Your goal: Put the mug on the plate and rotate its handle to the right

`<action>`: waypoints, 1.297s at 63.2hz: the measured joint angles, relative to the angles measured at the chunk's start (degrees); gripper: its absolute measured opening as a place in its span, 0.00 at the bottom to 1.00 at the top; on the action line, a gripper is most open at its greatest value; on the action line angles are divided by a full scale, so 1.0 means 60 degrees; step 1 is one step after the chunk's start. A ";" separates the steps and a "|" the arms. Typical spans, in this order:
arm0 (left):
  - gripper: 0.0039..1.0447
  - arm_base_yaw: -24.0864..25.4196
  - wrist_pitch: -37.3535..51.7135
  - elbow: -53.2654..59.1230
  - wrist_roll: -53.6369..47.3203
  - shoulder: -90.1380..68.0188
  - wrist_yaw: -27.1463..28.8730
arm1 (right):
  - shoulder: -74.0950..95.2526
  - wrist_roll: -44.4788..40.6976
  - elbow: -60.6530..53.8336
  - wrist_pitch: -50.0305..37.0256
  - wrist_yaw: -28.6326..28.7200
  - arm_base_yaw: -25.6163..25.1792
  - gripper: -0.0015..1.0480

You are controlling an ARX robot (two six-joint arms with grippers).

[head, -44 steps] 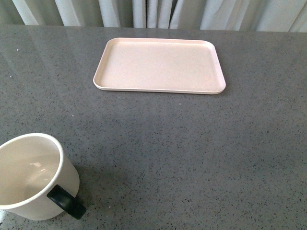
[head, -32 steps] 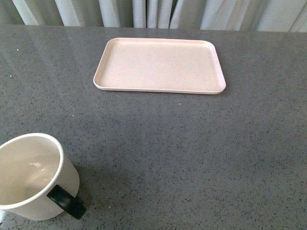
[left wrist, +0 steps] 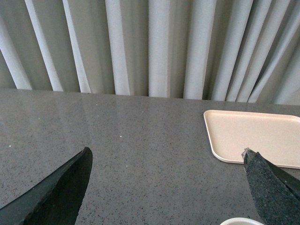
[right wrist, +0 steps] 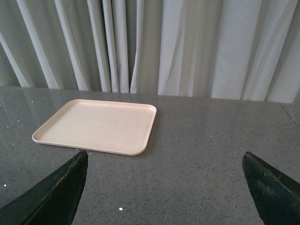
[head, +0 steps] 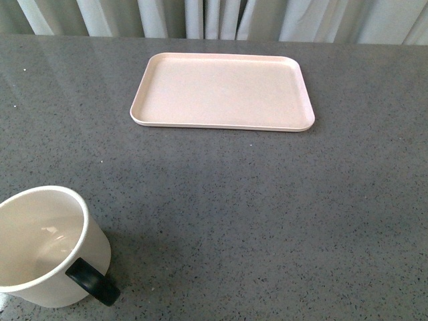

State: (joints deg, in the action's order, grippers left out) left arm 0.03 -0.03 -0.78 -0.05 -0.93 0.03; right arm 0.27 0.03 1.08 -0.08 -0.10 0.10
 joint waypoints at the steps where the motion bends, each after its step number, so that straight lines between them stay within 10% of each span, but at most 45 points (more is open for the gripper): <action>1: 0.91 0.0000 0.0000 0.0000 0.0000 0.0000 0.0000 | 0.0000 0.0000 0.0000 0.0000 0.0000 0.0000 0.91; 13: 0.91 0.1592 -0.4127 -0.2422 0.0015 -0.3679 -0.1687 | -0.0004 0.0000 0.0000 0.0000 0.0018 0.0000 0.91; 24: 0.91 0.2353 -0.3424 -0.3610 -0.1013 -0.6073 -0.1810 | 0.0000 0.0000 0.0000 0.0000 0.0015 0.0000 0.91; 82: 0.91 0.1093 -0.1344 -0.3923 -0.1126 -1.0189 -0.2951 | 0.0000 0.0000 0.0000 0.0000 0.0015 0.0000 0.91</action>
State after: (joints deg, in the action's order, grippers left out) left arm 6.59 -8.10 -24.32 -6.81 -62.06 -17.67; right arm 0.27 0.03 1.08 -0.08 -0.01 0.10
